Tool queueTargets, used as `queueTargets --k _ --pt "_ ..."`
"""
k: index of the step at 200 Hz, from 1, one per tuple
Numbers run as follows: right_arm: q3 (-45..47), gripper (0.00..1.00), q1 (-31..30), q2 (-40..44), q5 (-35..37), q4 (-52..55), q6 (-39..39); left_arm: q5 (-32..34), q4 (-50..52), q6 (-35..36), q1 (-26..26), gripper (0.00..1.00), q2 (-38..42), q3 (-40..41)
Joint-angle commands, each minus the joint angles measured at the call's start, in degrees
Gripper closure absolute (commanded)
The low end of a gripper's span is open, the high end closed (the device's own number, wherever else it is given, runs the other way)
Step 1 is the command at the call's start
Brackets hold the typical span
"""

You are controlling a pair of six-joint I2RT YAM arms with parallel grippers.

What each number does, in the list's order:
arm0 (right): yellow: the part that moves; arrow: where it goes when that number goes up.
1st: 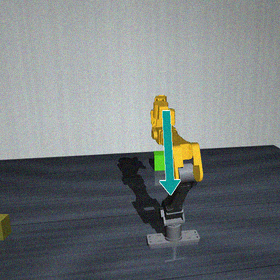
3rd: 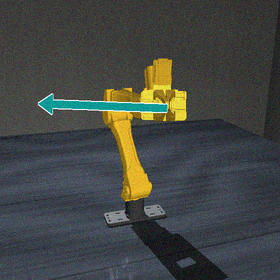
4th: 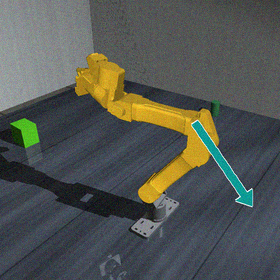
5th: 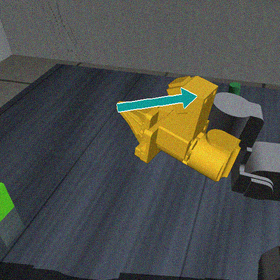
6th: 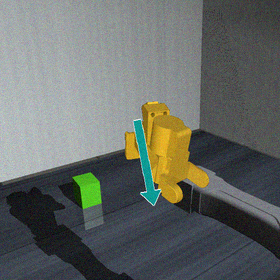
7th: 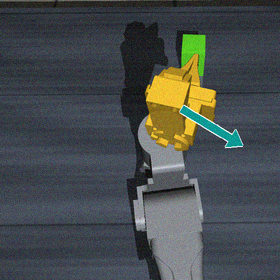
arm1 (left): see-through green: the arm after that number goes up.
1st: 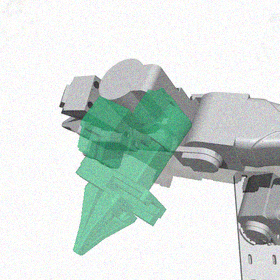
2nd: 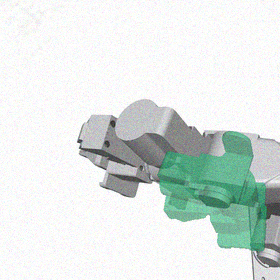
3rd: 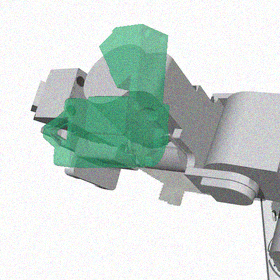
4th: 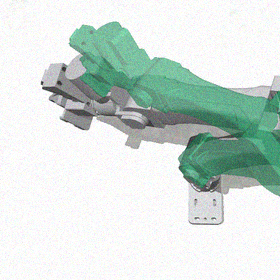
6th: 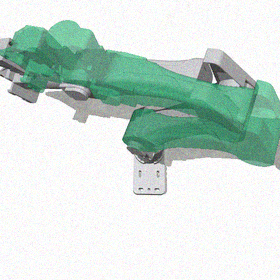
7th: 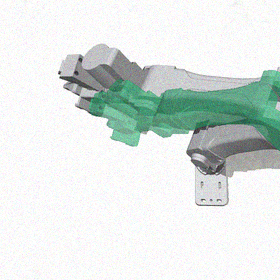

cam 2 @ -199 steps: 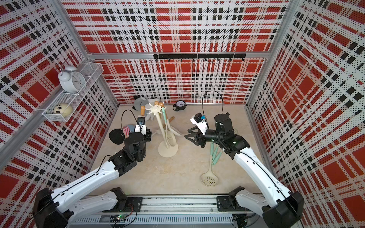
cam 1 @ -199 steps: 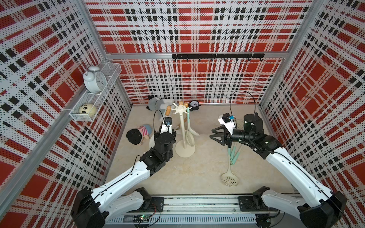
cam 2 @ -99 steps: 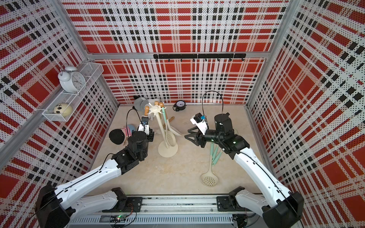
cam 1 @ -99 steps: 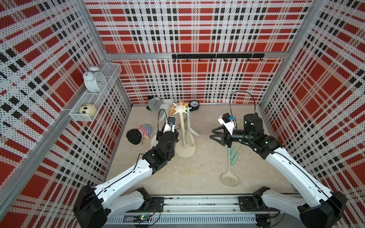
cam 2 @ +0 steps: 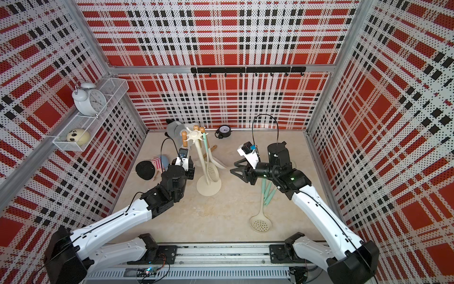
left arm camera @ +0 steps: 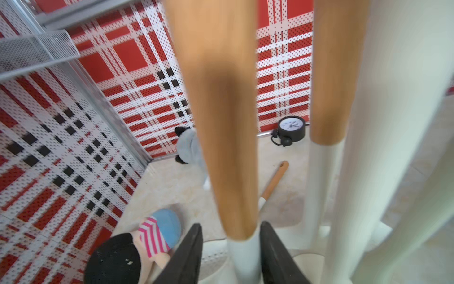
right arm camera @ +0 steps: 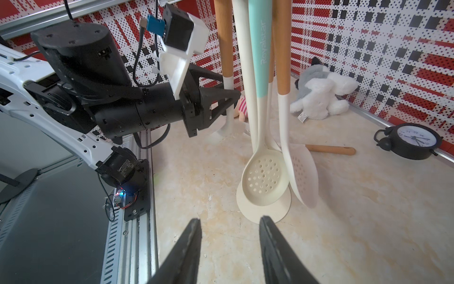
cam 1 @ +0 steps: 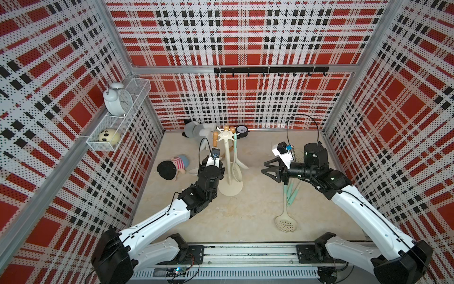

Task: Hang the skimmer on the kitchen utensil rack
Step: Adjust the skimmer on the rack.

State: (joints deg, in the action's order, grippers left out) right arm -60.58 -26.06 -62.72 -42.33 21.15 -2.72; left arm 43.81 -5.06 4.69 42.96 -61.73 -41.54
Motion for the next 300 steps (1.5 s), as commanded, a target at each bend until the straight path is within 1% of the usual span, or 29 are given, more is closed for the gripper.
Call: queueTargets --k 1,21,29,48,56,85,101,116,123,134,141,147,159,179,193,207,223,233,240,255,276,300 --pt "0.6 0.56 0.6 1.2 0.3 -0.4 -0.3 -3.7 -0.8 -2.2 0.0 0.42 2.4 1.5" --pt "0.8 0.56 0.6 1.2 0.3 -0.7 0.0 -4.9 -1.5 -3.5 -0.2 0.3 3.7 2.2" --pt "1.0 0.56 0.6 1.3 0.5 -1.0 0.1 -5.5 -1.9 -4.0 -0.2 0.27 4.7 2.6" --pt "1.6 0.56 0.7 1.8 0.7 -1.4 0.5 -7.7 -2.8 -5.5 -0.5 0.26 7.7 3.8" --pt "1.8 0.56 0.7 1.9 0.5 -1.7 0.7 -9.6 -3.2 -6.3 -1.1 0.27 9.1 4.2" --pt "2.4 0.56 0.7 1.8 0.1 -2.3 1.3 -20.0 -5.1 -10.1 -4.7 0.29 14.4 5.3" --pt "2.6 0.56 0.7 1.8 0.1 -2.4 1.5 -26.1 -6.1 -12.9 -7.3 0.35 17.8 5.8" --pt "2.7 0.56 0.7 2.0 0.1 -2.4 1.6 -30.6 -7.7 -16.8 -11.0 0.47 20.8 5.9" --pt "2.7 0.56 0.7 1.9 -0.1 -2.5 1.6 -32.1 -8.5 -18.9 -13.0 0.54 21.6 5.5" --pt "2.7 0.56 0.7 1.9 -0.2 -2.6 1.7 -34.1 -8.7 -23.5 -16.3 0.63 21.8 3.9" --pt "2.7 0.56 0.7 1.9 -0.3 -2.7 1.8 -35.7 -8.3 -25.5 -18.2 0.68 21.4 2.5" --pt "2.7 0.56 0.7 1.8 -0.3 -2.9 2.0 -37.2 -8.6 -28.6 -19.6 0.71 20.8 1.2" --pt "3.1 0.56 0.7 1.8 -0.4 -3.4 2.4 -39.1 -8.0 -33.6 -21.2 0.72 18.6 -2.1" --pt "3.8 0.56 0.7 1.9 -0.9 -4.7 3.5 -43.0 -3.7 -37.5 -21.6 0.73 12.9 -10.0" --pt "4.9 0.57 0.7 2.4 -0.9 -7.1 6.2 -43.7 -2.5 -40.7 -21.1 0.75 10.2 -13.3" --pt "7.5 0.57 0.6 3.3 1.6 -12.5 13.3 -43.4 -1.1 -43.9 -21.0 0.79 8.7 -15.6" --pt "12.7 0.57 0.5 4.6 6.1 -24.2 24.3 -43.8 -0.1 -45.8 -20.8 0.81 7.6 -17.0" --pt "15.2 0.58 0.5 4.7 7.8 -31.8 29.0 -43.9 -0.1 -46.5 -20.4 0.82 7.3 -17.3" --pt "16.0 0.58 0.5 4.1 8.7 -35.0 30.9 -43.4 0.0 -46.7 -20.1 0.83 7.2 -17.4" --pt "14.4 0.59 0.1 1.3 9.6 -38.2 32.4 -42.4 0.5 -46.7 -19.4 0.85 6.8 -17.7" --pt "10.0 0.6 -1.3 -2.8 8.9 -37.7 31.3 -41.8 1.4 -46.0 -18.5 0.86 5.8 -18.8" --pt "8.5 0.6 -2.3 -4.2 9.1 -38.1 30.8 -40.7 2.5 -45.0 -17.2 0.87 4.2 -20.0"
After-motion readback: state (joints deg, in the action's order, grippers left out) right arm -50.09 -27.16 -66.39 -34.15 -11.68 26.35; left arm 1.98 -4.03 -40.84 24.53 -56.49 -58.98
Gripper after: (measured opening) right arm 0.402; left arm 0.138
